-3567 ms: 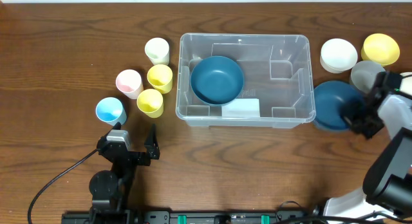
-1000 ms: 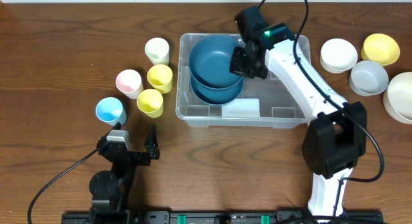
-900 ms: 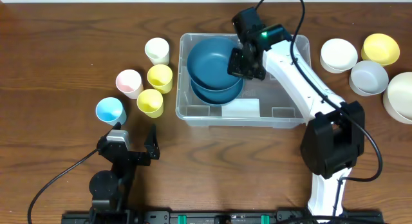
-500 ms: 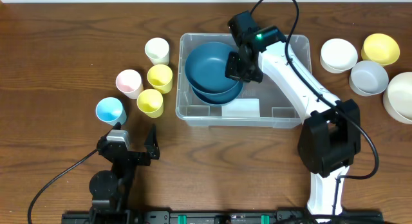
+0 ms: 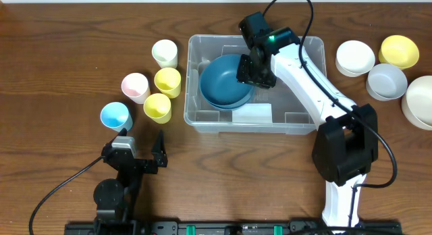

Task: Pack container
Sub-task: 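Stack the second teal bowl onto the first in the bin, release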

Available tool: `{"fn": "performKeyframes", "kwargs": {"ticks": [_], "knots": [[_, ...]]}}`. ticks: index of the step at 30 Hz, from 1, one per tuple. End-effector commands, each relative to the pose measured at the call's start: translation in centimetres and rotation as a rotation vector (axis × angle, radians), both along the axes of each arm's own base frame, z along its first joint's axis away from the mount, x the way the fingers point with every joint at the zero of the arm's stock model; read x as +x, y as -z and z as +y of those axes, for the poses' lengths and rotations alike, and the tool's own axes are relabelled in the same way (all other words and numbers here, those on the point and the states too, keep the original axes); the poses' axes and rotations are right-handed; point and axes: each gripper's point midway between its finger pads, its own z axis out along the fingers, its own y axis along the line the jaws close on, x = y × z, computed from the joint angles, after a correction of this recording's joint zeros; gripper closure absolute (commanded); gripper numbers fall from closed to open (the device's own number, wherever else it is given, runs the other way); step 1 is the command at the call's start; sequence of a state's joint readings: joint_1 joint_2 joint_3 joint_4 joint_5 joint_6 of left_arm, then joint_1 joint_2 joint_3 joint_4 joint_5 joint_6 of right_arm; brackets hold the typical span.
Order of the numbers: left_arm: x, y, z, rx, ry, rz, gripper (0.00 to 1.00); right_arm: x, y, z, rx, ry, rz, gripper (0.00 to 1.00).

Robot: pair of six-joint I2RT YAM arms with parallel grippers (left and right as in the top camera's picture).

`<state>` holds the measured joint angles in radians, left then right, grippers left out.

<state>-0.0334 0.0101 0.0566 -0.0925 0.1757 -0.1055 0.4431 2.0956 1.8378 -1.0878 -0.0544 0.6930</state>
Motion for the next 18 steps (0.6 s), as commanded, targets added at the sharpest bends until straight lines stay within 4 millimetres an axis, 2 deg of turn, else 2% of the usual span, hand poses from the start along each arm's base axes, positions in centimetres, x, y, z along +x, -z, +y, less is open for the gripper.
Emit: {"fn": "performKeyframes", "kwargs": {"ticks": [1,3,8,11,13,18], "knots": [[0.08,1.6,0.29,-0.002,-0.015,0.035,0.02,-0.34,0.56,0.4,-0.007,-0.009,0.013,0.5],[0.08,1.6,0.29,-0.003,-0.015,0.035,0.02,-0.34,0.54,0.4,-0.007,-0.01,0.013,0.45],[0.08,1.6,0.29,-0.003,-0.015,0.035,0.02,-0.34,0.54,0.4,-0.007,-0.009,0.013,0.46],[0.08,1.61,0.29,-0.002,-0.015,0.035,0.02,-0.33,0.54,0.4,-0.007,-0.009,0.012,0.57],[0.08,1.6,0.29,-0.002,-0.015,0.035,0.02,-0.31,0.54,0.4,-0.007,-0.009,0.011,0.69],[0.08,1.6,0.29,-0.003,-0.015,0.035,0.02,-0.32,0.54,0.39,-0.007,-0.009,0.012,0.78]]}}
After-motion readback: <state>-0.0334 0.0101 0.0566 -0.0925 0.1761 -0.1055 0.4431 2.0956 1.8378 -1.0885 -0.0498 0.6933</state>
